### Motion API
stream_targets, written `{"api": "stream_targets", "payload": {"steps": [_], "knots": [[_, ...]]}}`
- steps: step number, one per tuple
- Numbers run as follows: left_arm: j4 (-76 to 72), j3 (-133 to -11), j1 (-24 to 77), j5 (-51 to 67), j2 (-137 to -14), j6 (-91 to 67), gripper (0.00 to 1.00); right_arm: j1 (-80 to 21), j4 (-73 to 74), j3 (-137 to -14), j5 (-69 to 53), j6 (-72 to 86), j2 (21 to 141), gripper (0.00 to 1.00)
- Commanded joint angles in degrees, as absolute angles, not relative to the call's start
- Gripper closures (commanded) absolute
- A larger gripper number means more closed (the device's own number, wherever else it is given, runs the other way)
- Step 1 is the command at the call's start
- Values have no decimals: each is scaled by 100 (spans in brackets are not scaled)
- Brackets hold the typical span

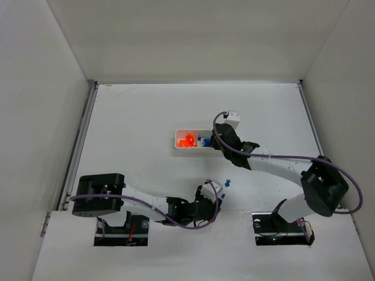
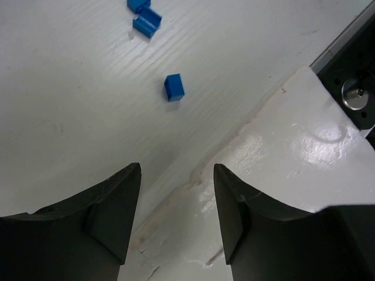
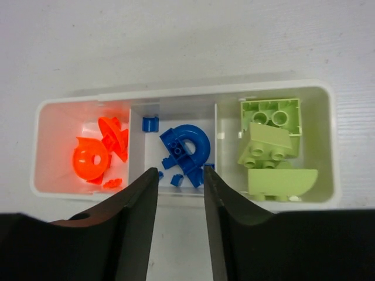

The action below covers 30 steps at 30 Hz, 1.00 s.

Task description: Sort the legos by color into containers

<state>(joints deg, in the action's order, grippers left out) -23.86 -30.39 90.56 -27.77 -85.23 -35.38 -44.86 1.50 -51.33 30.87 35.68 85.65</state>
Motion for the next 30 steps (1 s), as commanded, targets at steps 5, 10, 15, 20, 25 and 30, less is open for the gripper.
{"api": "stream_targets", "payload": {"steps": [5,10,15,20,25,30], "knots": [[-2356,-3831,8952,-3172,-9140,-3147,50,-4618,-62,-4159,3217,3849,7349,60],[-2382,-4174,8802,-3234,-9658,-2805,53,-4575,70,-3526,3164,4148,6646,52],[-2364,-4377,8706,-3410,-9931,-2610,56,-4513,193,-3200,3085,4245,6293,51],[-2347,-4509,8600,-3402,-10125,-2602,65,-4408,211,-2936,3050,4464,6249,52],[-2198,-4465,8617,-3428,-10029,-2549,87,-4416,403,-2690,3050,4833,6030,55],[-2215,-4193,8460,-3533,-9459,-2531,90,-4609,1009,-2637,3085,5194,5863,69]]}}
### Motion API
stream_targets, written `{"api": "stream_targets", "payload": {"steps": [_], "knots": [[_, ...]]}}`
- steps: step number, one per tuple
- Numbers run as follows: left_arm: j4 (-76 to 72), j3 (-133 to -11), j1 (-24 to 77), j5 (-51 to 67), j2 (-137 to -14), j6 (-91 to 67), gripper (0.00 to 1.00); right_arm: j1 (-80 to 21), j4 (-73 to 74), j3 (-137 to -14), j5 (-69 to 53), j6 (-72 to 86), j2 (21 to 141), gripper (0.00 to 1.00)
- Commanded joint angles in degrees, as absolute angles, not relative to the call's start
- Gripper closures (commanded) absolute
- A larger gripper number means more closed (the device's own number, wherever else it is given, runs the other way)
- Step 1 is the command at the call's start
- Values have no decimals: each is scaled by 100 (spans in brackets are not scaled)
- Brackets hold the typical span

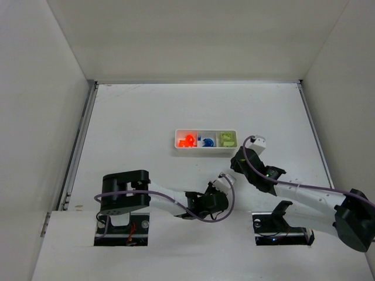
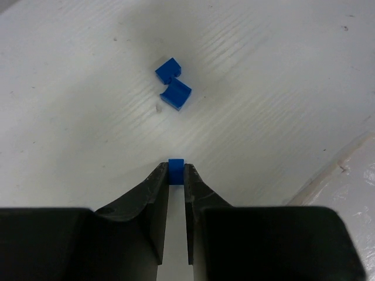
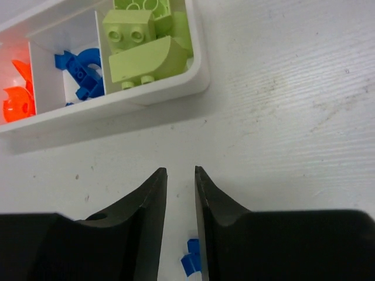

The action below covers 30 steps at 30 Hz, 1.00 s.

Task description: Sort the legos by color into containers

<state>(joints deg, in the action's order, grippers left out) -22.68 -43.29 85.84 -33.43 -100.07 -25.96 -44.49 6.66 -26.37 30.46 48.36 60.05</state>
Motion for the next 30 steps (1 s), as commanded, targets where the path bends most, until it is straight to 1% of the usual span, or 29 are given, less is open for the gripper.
{"api": "stream_targets", "payload": {"steps": [1,3,5,8,11,14,17,24,30], "knots": [[-2215,-4158,8407,-3542,-9353,-2523,90,-4705,1150,-2637,3111,5273,5836,70],[-2232,-4079,8240,-3542,-9054,-2505,90,-4873,1431,-2645,3138,5413,5766,70],[-2241,-4017,8012,-3533,-8738,-2505,90,-5066,1713,-2689,3120,5510,5739,68],[-2232,-4017,7617,-3525,-8421,-2610,90,-5356,2143,-2803,3120,5659,5844,58],[-2250,-4104,7099,-3498,-8131,-2786,90,-5558,2302,-2944,3111,5739,6055,53],[-2241,-4323,6659,-3437,-8033,-2769,89,-5612,2408,-3041,3129,5801,6284,52],[-2250,-4657,6167,-3288,-8243,-2698,88,-5699,2382,-3067,3146,5853,6354,51],[-2180,-5536,5437,-2910,-9464,-2619,87,-5700,2198,-3085,3103,5766,6600,48],[-2145,-5932,5146,-2567,-10028,-2610,86,-5700,2021,-3129,2997,5625,6758,54]]}}
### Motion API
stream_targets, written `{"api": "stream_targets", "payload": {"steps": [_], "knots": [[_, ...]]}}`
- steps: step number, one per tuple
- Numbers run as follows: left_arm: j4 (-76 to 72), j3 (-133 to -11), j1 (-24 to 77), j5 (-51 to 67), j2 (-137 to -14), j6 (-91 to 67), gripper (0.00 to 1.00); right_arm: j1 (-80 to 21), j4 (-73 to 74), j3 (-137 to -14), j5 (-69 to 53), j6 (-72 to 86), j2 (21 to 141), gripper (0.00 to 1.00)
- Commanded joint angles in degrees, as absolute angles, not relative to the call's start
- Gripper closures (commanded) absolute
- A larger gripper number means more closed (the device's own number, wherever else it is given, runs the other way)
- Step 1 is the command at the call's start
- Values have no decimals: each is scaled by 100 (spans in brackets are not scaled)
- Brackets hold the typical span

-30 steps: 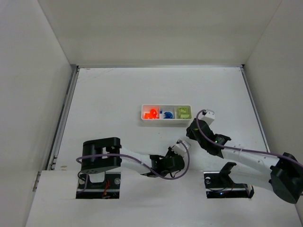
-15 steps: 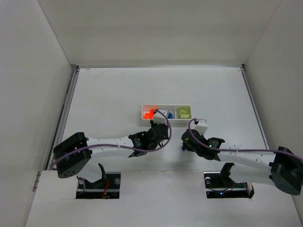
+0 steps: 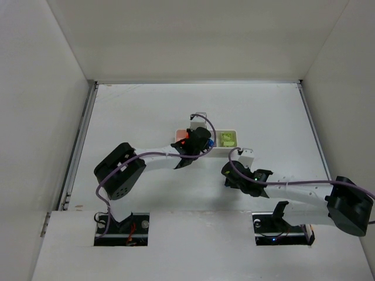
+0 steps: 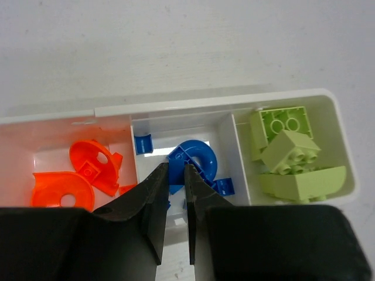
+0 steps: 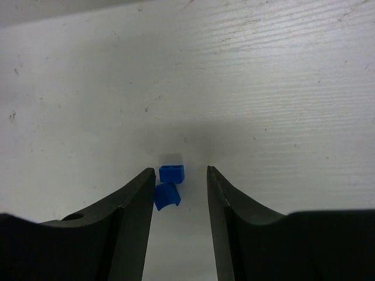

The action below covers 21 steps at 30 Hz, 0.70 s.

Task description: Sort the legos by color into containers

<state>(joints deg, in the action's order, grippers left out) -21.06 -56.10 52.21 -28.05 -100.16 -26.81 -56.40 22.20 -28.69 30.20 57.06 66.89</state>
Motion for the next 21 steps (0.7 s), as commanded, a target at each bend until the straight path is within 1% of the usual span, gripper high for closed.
{"api": "stream_targets", "payload": {"steps": [1,4,6,8,11,13,15,21], "knots": [[-2136,-5976,5137,-2540,-10089,-2610,86,-5700,2021,-3129,2988,5625,6785,54],[-2109,-6099,5111,-2531,-10265,-2584,84,-5700,1952,-3138,2962,5616,6864,55],[-2109,-6196,5093,-2531,-10414,-2558,81,-5700,1907,-3129,2936,5608,6899,55],[-2066,-6284,5076,-2505,-10538,-2540,76,-5700,1881,-3129,2918,5590,6952,55],[-2083,-6284,5102,-2531,-10512,-2531,65,-5700,1872,-3138,2918,5502,7022,57],[-2100,-6223,5128,-2531,-10363,-2531,60,-5700,1872,-3155,2918,5476,7057,58],[-2109,-6135,5146,-2540,-10161,-2522,59,-5700,1872,-3181,2909,5441,7084,61],[-2241,-5538,5225,-2636,-9283,-2584,59,-5700,1890,-3226,2865,5414,7163,68]]}}
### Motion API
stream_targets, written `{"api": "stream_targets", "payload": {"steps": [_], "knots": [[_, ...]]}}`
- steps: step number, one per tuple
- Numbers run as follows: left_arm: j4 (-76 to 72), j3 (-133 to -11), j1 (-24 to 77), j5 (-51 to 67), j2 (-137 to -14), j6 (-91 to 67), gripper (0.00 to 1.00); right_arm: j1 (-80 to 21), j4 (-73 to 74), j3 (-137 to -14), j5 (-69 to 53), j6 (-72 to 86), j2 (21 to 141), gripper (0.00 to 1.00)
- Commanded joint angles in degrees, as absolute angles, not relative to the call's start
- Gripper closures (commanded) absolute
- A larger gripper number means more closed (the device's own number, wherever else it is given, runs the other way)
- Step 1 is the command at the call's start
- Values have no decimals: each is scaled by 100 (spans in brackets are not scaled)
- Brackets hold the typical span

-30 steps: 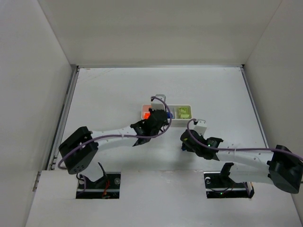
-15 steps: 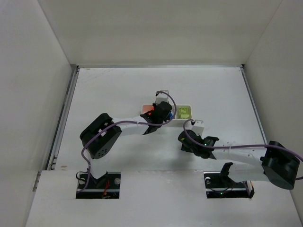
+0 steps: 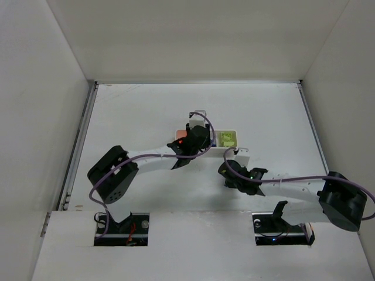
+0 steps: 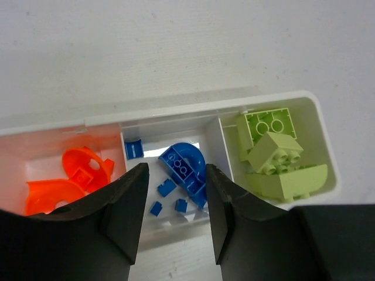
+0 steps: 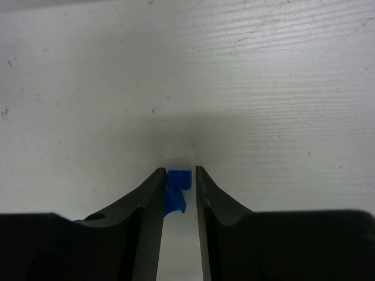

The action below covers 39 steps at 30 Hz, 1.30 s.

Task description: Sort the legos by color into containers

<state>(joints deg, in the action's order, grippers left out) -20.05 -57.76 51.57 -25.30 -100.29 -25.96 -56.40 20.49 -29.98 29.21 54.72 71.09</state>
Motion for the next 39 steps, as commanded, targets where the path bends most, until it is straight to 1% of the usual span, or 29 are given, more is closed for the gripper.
{"api": "stream_targets", "payload": {"steps": [1,5,11,16,22,25,30,32,34,37,39], "knots": [[-2285,-5381,5242,-2706,-9107,-2601,59,-5700,1890,-3226,2857,5414,7189,70],[-2496,-4642,5339,-3067,-8360,-2672,59,-5700,1863,-3234,2865,5414,7172,75],[-2373,-3675,5602,-3208,-7200,-2804,59,-5630,1872,-3410,2918,5178,6628,77],[-2066,-3156,6295,-3427,-6636,-2936,59,-5261,1784,-4103,2786,4501,6468,77],[-2030,-2839,7429,-3875,-6714,-3041,56,-4795,1363,-5272,2532,3701,7232,77],[-2039,-2847,7843,-3929,-7039,-3225,53,-4470,1056,-5729,2251,3490,7926,77],[-2127,-3076,8344,-3937,-7654,-3463,49,-4276,765,-6327,2145,3384,8876,76],[-2258,-3146,8459,-3894,-7856,-3472,47,-4276,730,-6529,2136,3375,9148,74],[-2399,-3208,8555,-3815,-8050,-3428,45,-4267,756,-6740,2136,3366,9394,69],[-2513,-3339,8670,-3639,-8331,-3366,42,-4276,747,-6847,2136,3357,9545,57],[-2636,-3454,8749,-3499,-8568,-3296,40,-4284,729,-6829,2136,3375,9519,52]]}}
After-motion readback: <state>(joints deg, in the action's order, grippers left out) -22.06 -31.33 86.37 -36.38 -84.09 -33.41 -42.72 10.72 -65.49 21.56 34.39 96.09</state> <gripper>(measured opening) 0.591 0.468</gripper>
